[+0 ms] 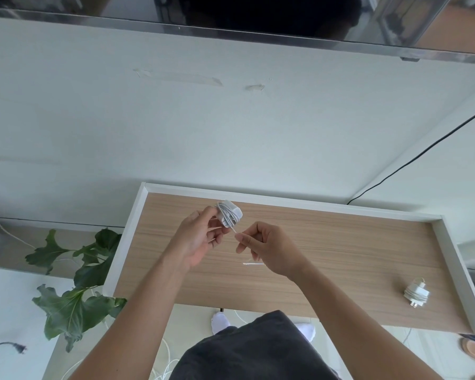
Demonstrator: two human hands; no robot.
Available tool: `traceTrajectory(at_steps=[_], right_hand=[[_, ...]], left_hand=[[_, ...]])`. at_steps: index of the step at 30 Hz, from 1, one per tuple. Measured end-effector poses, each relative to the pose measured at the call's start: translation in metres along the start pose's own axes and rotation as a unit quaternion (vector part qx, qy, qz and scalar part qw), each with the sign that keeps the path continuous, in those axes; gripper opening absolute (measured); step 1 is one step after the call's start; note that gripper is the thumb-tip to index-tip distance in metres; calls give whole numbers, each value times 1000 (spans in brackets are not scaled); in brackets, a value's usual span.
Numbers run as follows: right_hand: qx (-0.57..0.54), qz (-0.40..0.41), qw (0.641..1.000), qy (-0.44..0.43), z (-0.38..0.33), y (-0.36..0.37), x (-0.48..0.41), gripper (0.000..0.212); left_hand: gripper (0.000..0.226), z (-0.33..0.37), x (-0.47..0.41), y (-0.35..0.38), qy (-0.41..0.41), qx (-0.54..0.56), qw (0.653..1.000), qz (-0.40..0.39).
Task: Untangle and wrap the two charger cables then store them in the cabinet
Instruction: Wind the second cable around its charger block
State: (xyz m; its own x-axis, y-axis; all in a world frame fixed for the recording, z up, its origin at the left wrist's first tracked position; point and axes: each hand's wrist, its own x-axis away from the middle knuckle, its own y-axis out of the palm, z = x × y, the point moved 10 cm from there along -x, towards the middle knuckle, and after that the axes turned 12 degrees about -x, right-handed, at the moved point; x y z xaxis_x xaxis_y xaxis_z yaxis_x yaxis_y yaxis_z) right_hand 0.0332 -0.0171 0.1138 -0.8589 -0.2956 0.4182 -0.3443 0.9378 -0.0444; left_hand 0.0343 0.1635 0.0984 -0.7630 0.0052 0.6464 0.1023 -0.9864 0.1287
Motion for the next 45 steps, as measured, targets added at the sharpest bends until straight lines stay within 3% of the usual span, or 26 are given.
traceTrajectory(at_steps=[5,10,14,19,29,38,41,45], right_hand=[[69,19,997,-34,-6,-19,0,30],[181,18,982,-51,-13,-31,-6,9],[177,13,982,-70,-23,-39,-12,2],[76,76,993,-48,-34,-65,-15,13],[25,39,998,-45,-32,-30,-12,14],[-28,4,998,-61,-24,-12,-8,11],[0,2,999,-50,-18,-7,-4,17],[-47,-21,997,-56,-17,1,1,12]], left_hand=[[18,-3,7,5,-14,-51,997,-60],[9,-7,11,15,-10,-79,990,-117],[28,-6,12,17,8,-123,983,-133],[18,-8,8,8,39,-196,976,-88],[32,-6,5,9,86,-174,981,5],[35,2,3,-5,86,-92,988,87],[32,4,4,-11,89,-55,988,114],[37,0,2,-13,71,-5,991,110]])
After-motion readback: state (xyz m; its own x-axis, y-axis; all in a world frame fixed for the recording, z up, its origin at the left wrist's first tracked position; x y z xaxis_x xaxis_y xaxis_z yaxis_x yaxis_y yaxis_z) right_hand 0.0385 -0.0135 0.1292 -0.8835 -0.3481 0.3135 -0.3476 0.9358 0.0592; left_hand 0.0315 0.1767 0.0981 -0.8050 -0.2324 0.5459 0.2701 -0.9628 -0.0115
